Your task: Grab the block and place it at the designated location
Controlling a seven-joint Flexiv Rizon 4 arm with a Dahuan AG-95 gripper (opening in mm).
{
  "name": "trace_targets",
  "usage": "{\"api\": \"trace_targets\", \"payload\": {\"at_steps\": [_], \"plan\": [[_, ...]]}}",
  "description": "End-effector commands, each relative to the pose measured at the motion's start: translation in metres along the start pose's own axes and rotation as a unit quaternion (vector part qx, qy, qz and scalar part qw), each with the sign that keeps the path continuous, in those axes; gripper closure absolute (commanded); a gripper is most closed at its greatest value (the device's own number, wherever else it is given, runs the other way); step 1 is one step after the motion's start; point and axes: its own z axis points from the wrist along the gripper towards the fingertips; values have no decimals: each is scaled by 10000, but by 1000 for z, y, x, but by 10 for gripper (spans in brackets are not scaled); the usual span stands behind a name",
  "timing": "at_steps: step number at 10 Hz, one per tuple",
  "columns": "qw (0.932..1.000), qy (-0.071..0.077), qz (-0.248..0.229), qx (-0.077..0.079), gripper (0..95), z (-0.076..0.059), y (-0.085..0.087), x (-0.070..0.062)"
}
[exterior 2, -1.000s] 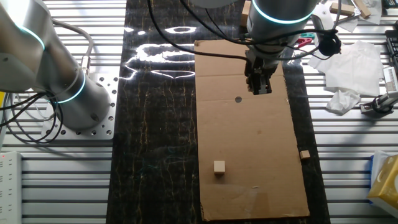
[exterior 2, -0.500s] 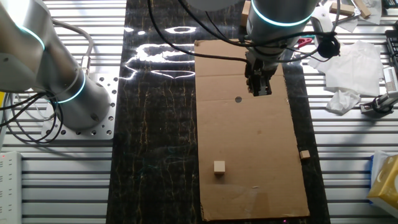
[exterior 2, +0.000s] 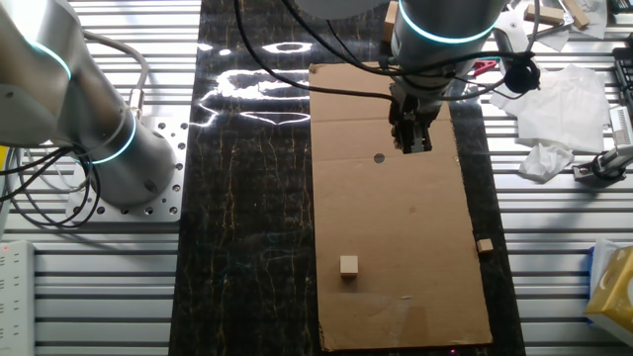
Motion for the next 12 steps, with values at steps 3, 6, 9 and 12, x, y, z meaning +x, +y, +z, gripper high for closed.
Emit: {"api": "trace_targets", "payload": {"at_steps": [3,6,9,12], "plan": [[10000,-20,-10,-8,760,2,-2,0],[10000,-35,-4,-22,760,5,-4,1],[10000,-57,-16,-48,760,8,-9,3],[9999,-73,-69,-81,760,11,-17,6]]}}
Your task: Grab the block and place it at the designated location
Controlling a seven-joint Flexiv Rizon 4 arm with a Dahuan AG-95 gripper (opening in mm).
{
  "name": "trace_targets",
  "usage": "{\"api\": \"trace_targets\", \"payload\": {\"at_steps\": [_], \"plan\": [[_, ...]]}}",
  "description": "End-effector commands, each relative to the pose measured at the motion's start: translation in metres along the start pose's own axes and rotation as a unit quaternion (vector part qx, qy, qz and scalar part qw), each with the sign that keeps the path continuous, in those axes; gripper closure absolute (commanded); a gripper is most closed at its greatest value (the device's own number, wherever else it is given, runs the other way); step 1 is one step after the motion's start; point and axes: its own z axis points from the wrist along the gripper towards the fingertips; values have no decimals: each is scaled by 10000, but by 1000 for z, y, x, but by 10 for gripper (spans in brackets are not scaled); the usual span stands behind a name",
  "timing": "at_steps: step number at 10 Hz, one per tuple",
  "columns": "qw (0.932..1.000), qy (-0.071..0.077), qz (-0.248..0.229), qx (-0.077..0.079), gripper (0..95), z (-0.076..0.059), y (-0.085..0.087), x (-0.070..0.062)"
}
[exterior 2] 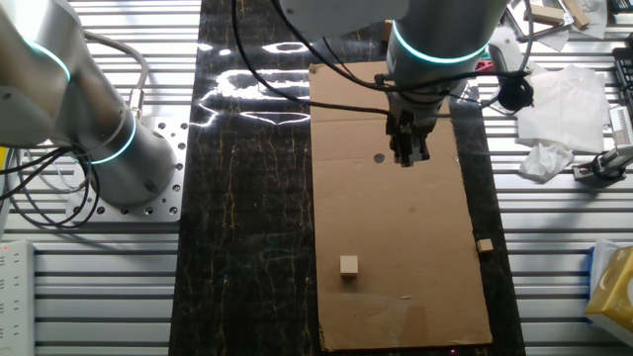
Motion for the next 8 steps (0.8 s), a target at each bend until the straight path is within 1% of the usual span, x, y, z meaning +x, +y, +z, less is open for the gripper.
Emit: {"api": "trace_targets", "payload": {"at_steps": [1,5,6,8], "plan": [[10000,-20,-31,-34,760,2,-4,1],[10000,-19,-40,-31,760,4,-8,5],[10000,-17,-43,-29,570,4,-8,5],[10000,-23,-42,-39,570,6,-8,7]]}}
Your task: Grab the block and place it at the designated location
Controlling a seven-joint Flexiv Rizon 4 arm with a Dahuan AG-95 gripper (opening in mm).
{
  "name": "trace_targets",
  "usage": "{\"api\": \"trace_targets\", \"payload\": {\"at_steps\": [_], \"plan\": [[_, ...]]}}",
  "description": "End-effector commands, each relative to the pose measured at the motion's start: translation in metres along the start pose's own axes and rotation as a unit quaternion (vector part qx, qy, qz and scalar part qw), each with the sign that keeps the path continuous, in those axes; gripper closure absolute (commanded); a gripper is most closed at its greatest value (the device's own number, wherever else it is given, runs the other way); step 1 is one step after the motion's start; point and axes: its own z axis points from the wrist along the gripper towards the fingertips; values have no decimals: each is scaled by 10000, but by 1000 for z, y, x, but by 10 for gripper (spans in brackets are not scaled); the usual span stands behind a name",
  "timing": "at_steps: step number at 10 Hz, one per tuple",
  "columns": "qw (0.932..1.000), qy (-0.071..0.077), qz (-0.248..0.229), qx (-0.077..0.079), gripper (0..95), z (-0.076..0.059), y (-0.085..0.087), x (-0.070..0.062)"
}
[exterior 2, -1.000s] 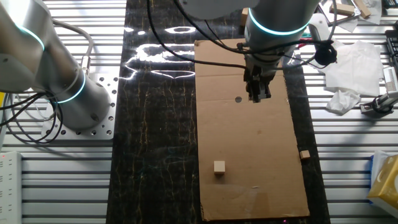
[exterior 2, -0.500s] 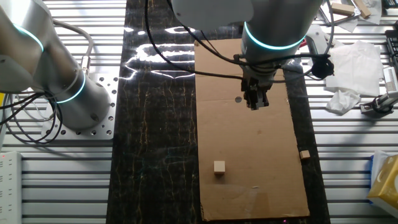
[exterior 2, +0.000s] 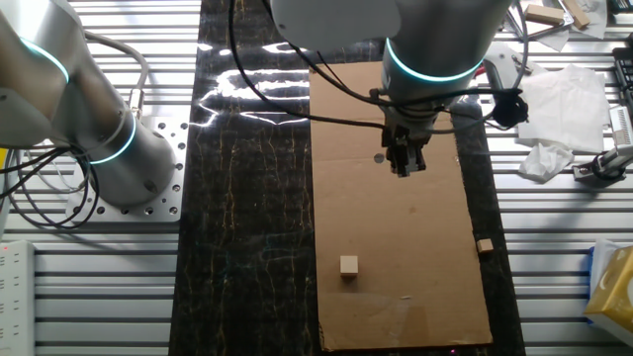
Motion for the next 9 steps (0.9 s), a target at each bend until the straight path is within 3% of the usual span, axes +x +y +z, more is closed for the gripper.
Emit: {"api": "trace_targets", "payload": {"at_steps": [1,9], "plan": [[10000,-12,0,-13,570,1,0,1],[10000,-78,-23,-28,570,9,-5,9]]}}
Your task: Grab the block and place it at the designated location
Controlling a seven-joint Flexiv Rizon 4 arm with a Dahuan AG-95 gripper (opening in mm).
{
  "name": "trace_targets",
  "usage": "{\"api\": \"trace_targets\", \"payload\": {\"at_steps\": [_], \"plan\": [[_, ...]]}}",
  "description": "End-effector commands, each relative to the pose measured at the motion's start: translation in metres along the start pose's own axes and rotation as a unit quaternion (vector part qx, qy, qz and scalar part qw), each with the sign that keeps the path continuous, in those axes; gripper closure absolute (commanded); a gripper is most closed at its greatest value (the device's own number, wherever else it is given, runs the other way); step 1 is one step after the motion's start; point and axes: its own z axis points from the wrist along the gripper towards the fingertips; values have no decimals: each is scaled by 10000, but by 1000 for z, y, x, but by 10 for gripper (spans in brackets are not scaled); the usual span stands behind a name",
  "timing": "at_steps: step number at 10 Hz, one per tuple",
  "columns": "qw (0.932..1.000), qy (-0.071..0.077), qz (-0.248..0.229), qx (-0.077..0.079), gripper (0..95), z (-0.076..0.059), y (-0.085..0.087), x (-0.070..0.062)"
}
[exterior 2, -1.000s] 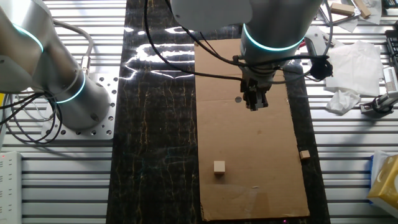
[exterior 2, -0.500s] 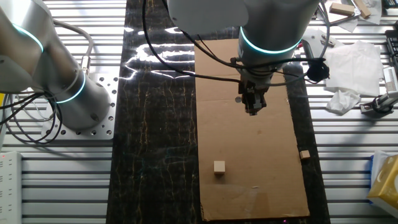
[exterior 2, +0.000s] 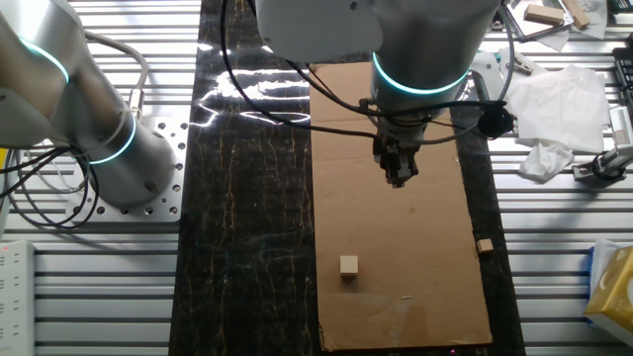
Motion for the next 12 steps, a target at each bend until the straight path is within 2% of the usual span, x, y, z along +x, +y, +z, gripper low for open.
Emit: {"api": "trace_targets", "payload": {"at_steps": [1,8,12], "plan": [[10000,-18,-21,-1,570,2,-3,0],[10000,-48,-15,-2,570,3,-5,-2],[9999,-36,-100,-27,570,-2,-5,-18]]}}
